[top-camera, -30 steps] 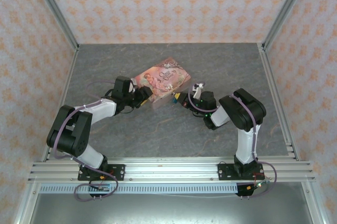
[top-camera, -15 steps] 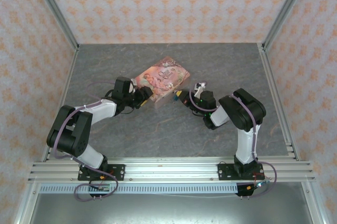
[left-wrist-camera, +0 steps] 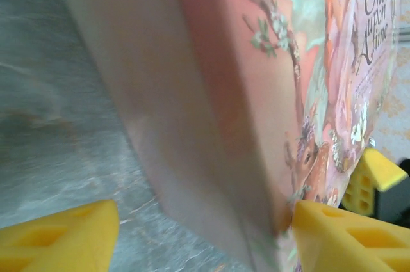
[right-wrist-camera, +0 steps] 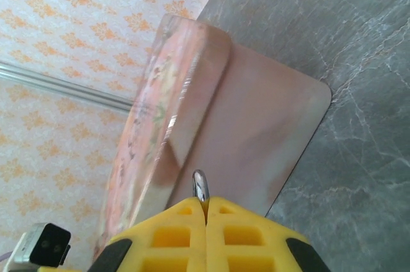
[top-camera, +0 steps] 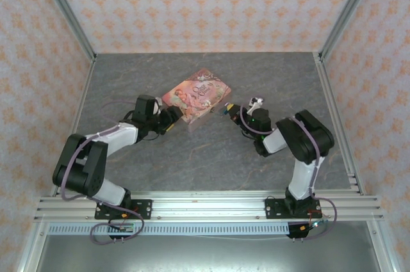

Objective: Unlock the padlock with the key

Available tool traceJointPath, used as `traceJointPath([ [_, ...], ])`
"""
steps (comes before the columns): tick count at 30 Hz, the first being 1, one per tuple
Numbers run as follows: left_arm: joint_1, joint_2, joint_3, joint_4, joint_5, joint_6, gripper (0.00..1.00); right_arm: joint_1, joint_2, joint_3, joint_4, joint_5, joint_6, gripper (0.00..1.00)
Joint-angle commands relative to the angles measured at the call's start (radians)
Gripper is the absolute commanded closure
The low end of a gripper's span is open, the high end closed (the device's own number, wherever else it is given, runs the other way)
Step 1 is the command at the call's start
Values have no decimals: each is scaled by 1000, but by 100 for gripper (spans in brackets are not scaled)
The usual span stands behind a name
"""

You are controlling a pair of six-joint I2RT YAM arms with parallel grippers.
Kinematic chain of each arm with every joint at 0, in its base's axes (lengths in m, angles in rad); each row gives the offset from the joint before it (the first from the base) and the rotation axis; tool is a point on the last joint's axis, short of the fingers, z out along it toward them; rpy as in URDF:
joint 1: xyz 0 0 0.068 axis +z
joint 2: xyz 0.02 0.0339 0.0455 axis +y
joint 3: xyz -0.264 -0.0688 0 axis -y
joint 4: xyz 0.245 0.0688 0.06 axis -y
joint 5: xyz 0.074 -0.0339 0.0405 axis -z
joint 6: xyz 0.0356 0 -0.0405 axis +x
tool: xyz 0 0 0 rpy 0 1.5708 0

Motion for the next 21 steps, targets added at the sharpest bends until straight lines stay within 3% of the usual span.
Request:
traceJointPath([
  [1, 27, -104, 3, -148, -83, 64, 23, -6, -205, -12, -210, -21, -160, 100],
  [6, 33, -249, 15, -265, -195, 134, 18, -2, -537, 33, -807, -65, -379, 100],
  [9, 34, -309, 14, -326, -282, 179, 16, -1, -719, 42, -1077, -72, -438, 100],
  [15, 34, -352, 14, -384, -348, 216, 15, 16, -932, 18, -1405, -99, -398, 100],
  [21, 34, -357, 10, -384, -347, 204, 15, 71, -890, 17, -1532, -104, -354, 100],
])
